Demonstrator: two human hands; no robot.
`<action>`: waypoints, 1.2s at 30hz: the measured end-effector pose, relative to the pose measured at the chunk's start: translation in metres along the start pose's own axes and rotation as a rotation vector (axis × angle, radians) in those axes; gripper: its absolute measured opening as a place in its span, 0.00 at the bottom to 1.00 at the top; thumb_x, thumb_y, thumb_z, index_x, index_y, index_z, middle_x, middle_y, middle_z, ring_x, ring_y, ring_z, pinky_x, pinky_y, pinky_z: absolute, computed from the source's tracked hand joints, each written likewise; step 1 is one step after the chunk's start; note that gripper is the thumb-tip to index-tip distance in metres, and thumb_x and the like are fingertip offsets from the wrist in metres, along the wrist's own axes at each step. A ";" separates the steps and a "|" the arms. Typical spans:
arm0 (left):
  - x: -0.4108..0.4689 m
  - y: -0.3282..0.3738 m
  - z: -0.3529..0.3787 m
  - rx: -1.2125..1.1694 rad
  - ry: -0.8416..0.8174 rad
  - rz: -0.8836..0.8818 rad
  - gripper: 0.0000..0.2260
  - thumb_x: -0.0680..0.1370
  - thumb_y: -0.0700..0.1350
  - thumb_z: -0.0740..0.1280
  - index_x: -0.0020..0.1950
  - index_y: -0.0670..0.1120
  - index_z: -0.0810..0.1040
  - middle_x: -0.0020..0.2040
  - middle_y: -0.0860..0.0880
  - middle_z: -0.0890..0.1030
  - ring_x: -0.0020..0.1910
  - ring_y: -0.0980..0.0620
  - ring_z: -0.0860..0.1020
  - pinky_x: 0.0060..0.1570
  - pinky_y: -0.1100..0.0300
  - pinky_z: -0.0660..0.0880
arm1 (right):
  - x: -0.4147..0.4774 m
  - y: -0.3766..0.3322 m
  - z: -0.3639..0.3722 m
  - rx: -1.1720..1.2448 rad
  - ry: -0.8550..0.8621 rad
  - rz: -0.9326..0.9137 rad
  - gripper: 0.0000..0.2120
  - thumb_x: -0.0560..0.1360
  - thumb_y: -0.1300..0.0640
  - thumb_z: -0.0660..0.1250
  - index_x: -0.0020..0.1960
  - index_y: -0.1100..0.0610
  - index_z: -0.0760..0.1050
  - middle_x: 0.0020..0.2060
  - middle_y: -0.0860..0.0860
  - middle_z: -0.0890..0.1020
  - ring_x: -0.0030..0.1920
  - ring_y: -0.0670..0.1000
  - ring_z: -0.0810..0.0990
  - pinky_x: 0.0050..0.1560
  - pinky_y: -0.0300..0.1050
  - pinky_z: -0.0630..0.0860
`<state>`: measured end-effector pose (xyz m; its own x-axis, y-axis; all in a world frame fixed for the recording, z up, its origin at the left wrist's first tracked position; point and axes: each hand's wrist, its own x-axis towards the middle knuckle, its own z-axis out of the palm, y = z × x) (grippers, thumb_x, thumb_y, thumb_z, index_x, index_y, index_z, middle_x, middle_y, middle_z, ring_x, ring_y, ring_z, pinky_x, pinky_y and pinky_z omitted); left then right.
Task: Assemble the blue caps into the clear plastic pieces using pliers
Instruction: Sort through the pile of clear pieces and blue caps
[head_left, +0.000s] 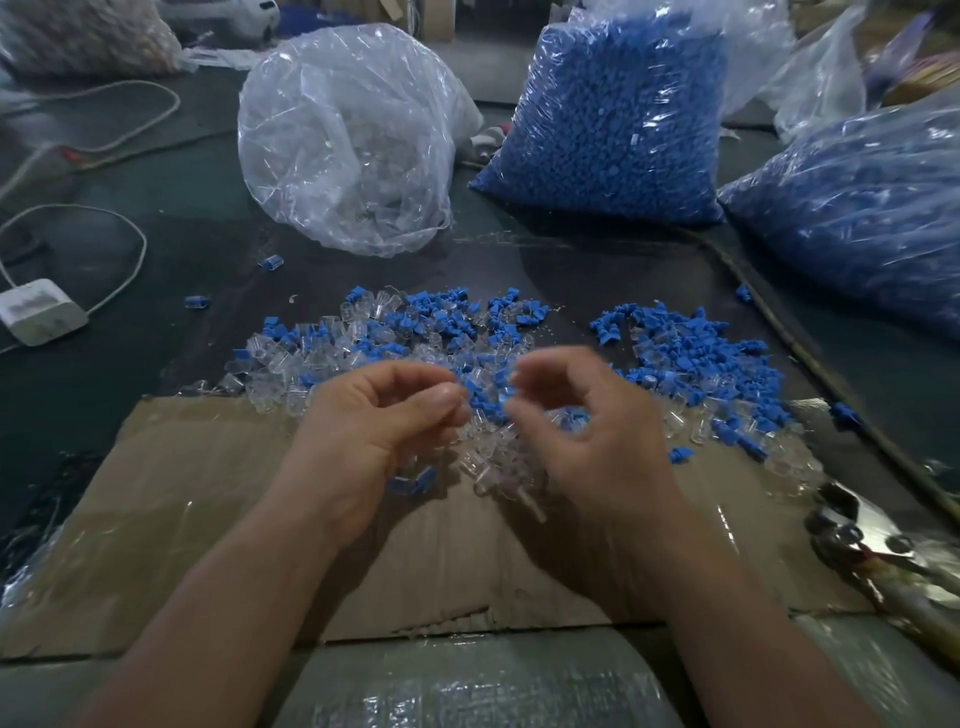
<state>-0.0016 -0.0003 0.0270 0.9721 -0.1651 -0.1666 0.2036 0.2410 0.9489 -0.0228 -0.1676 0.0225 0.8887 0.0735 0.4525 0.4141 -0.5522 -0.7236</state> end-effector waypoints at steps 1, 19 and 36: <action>0.002 0.001 -0.002 -0.069 -0.007 -0.011 0.06 0.63 0.37 0.68 0.35 0.46 0.84 0.37 0.45 0.84 0.35 0.53 0.82 0.33 0.67 0.77 | 0.002 0.003 -0.005 0.000 0.096 0.056 0.12 0.72 0.61 0.69 0.46 0.45 0.71 0.39 0.37 0.75 0.44 0.33 0.75 0.46 0.25 0.71; 0.001 0.003 0.007 -0.273 -0.085 -0.127 0.09 0.64 0.33 0.64 0.38 0.41 0.83 0.37 0.43 0.82 0.33 0.53 0.80 0.33 0.66 0.78 | 0.016 0.027 -0.007 -0.531 -0.216 0.155 0.14 0.75 0.52 0.64 0.60 0.50 0.76 0.60 0.46 0.76 0.56 0.43 0.66 0.59 0.41 0.59; 0.000 0.004 0.012 -0.266 -0.064 -0.166 0.10 0.63 0.35 0.64 0.44 0.40 0.78 0.37 0.44 0.83 0.31 0.54 0.80 0.30 0.65 0.78 | 0.020 0.028 0.006 -0.669 -0.316 0.077 0.22 0.75 0.53 0.61 0.68 0.43 0.66 0.69 0.47 0.65 0.67 0.49 0.58 0.67 0.48 0.53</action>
<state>-0.0025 -0.0110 0.0343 0.9154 -0.2807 -0.2886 0.3907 0.4461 0.8052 0.0080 -0.1763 0.0082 0.9664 0.1938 0.1685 0.2297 -0.9458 -0.2294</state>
